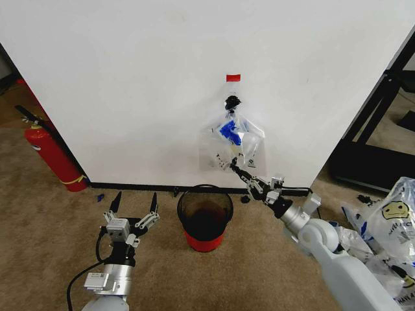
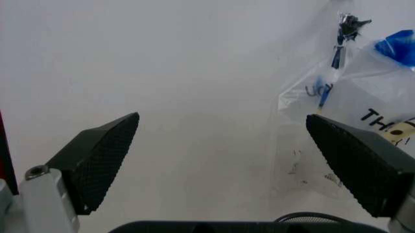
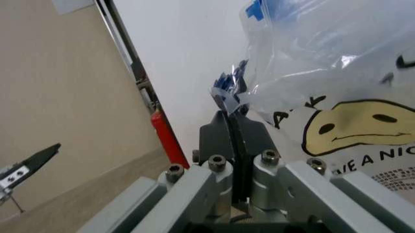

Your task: Pick up the garbage bag from the wall and place it over the trash bin.

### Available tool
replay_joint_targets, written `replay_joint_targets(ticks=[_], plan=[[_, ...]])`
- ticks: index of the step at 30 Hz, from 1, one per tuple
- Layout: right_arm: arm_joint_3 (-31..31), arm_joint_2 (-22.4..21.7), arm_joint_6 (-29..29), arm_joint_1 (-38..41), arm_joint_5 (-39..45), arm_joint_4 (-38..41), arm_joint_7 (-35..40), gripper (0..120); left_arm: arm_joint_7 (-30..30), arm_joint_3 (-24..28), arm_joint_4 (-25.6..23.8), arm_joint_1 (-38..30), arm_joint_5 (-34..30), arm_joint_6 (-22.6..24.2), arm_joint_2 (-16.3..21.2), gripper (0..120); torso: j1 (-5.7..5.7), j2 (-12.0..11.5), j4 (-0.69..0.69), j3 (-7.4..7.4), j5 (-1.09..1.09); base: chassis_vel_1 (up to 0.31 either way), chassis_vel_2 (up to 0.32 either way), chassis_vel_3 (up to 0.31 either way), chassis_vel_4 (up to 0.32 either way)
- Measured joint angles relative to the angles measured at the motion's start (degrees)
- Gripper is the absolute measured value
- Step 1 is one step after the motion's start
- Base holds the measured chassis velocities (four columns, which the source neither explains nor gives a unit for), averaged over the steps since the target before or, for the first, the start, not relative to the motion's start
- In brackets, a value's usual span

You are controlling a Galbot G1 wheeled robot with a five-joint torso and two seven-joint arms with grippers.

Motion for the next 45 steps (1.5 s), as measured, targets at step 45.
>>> replay_joint_targets(ticks=[45], plan=[[8.5, -2.0, 7.0, -15.3, -18.9, 6.2, -9.8, 0, 0.0, -0.4, -1.6, 2.1, 0.4, -1.0, 0.2, 100, 0.0, 0.0, 0.0, 0.0, 0.0, 0.0, 0.0, 0.0, 0.0]])
